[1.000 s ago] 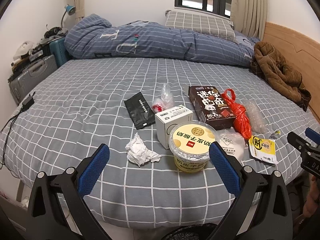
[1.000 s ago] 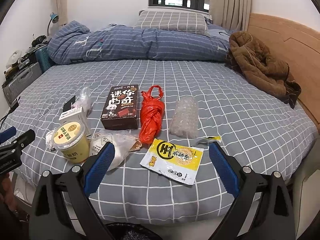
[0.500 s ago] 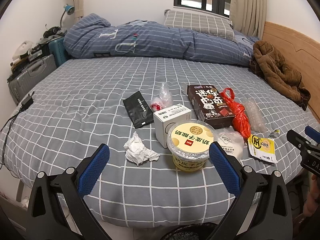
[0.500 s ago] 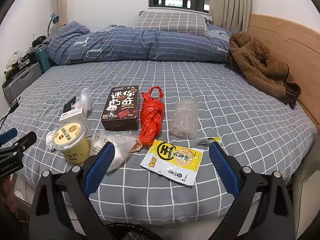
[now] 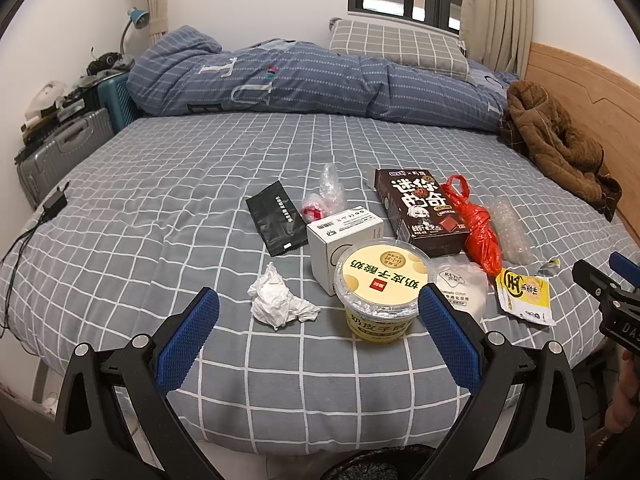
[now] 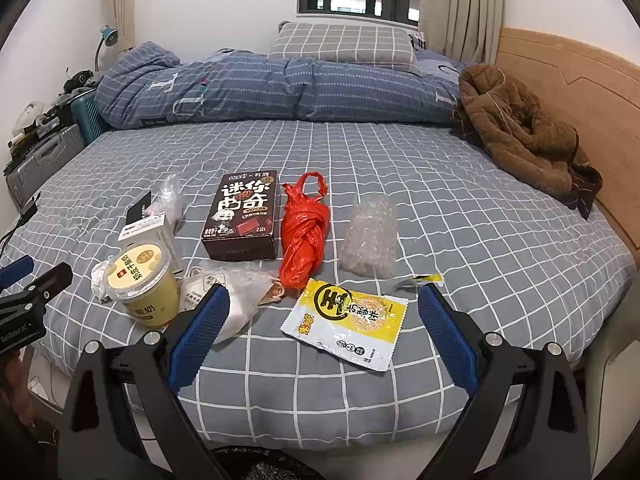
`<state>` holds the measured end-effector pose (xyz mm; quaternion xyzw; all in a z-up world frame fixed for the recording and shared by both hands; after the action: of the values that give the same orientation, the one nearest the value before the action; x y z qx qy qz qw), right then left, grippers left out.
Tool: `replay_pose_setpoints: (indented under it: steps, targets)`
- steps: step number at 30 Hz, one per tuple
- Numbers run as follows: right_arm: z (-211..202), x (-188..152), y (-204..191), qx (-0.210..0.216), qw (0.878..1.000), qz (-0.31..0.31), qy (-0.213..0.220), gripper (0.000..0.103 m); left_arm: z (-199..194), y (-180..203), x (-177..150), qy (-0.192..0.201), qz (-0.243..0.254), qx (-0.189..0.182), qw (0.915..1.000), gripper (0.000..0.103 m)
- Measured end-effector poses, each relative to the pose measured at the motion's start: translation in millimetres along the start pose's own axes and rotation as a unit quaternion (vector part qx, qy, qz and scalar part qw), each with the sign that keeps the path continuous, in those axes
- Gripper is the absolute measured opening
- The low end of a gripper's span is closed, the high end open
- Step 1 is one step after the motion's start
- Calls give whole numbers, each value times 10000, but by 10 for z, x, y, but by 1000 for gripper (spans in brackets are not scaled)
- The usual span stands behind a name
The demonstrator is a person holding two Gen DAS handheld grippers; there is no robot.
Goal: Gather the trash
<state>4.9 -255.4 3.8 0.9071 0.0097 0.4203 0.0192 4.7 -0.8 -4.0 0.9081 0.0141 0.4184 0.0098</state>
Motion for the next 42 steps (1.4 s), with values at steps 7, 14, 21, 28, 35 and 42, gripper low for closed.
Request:
replay_pose_setpoints:
  steps: [7, 14, 21, 28, 35, 42]
  targets:
    - [15, 2, -6, -13, 10000, -10, -10, 91, 0, 11, -6, -1, 6, -14, 10000, 97]
    - [16, 0, -11, -11, 10000, -9, -15, 91, 6, 56, -10, -30, 29, -37, 10000, 97]
    - [21, -4, -10, -13, 10000, -7, -12, 91, 7, 69, -3, -37, 34, -39, 10000, 97]
    - [225, 91, 50, -181, 9997, -35, -132, 91, 197, 220, 26, -192, 177, -96, 9996, 97]
    - [673, 265, 207, -311, 9988, -16, -378, 91, 614, 354, -18, -606, 168, -265, 9977, 97]
    - [1257, 377, 301, -332, 9963, 129, -782, 91, 881, 474, 2, -783, 273, -310, 9961, 97]
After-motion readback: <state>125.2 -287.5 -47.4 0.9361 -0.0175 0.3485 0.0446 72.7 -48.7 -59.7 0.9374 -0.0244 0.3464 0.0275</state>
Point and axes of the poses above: each gripper's, at about its wrist camera, not at the fingertips, and z roughly the way its jaws point, y to its right, x to its top, the point moved 1 cm from there along z, roughly the way its jaws point, and after that the axes turned 1 degree about -x, right-handed, at the moved point
